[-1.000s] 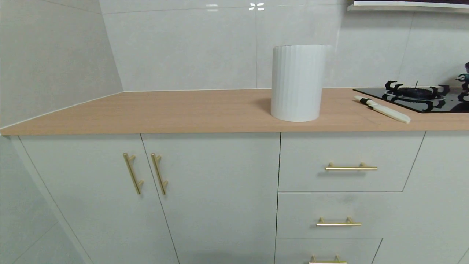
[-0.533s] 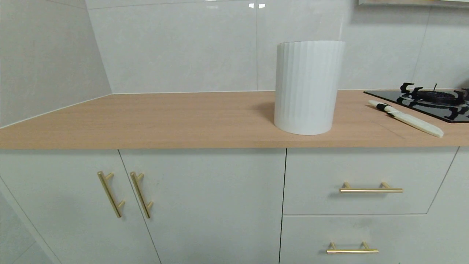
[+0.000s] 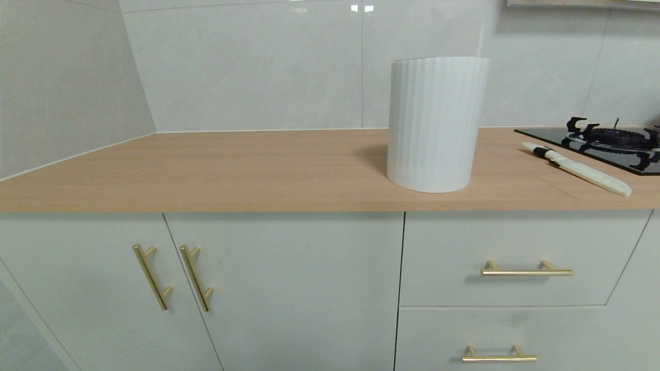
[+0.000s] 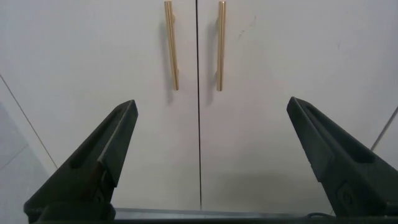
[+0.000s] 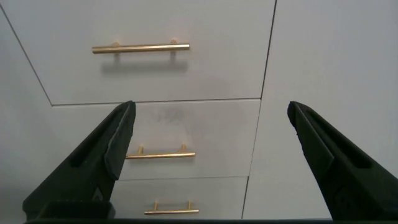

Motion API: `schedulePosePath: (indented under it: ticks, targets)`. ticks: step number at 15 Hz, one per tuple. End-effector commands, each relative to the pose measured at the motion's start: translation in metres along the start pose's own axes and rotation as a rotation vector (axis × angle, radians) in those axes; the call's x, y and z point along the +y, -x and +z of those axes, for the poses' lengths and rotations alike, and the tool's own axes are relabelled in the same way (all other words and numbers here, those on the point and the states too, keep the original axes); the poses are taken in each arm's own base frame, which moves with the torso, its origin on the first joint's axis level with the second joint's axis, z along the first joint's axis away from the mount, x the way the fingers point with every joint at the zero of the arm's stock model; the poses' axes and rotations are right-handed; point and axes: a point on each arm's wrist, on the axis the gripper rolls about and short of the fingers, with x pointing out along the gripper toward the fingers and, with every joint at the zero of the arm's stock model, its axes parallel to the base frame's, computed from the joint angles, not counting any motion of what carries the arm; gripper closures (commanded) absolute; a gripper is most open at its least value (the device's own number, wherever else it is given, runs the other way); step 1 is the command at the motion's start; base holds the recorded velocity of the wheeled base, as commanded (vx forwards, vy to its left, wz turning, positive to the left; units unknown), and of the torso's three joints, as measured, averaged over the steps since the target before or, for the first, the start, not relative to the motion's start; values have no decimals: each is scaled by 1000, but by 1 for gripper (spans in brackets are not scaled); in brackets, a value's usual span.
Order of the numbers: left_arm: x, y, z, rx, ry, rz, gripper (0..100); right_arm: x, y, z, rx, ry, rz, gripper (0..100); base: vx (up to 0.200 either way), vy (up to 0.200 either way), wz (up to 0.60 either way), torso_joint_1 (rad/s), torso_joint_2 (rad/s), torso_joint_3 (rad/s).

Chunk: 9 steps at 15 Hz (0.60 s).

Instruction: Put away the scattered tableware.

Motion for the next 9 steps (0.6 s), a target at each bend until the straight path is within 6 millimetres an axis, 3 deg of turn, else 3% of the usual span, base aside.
schedulePosePath:
  ticks: [1,9]
  targets:
    - [0,0,0,0,-1,0,0,0,0,0,2,-1,0,0,0,-200,0,2,2,2]
    - [0,0,0,0,1,0,0,0,0,0,2,1,0,0,0,-200,0,2,2,4]
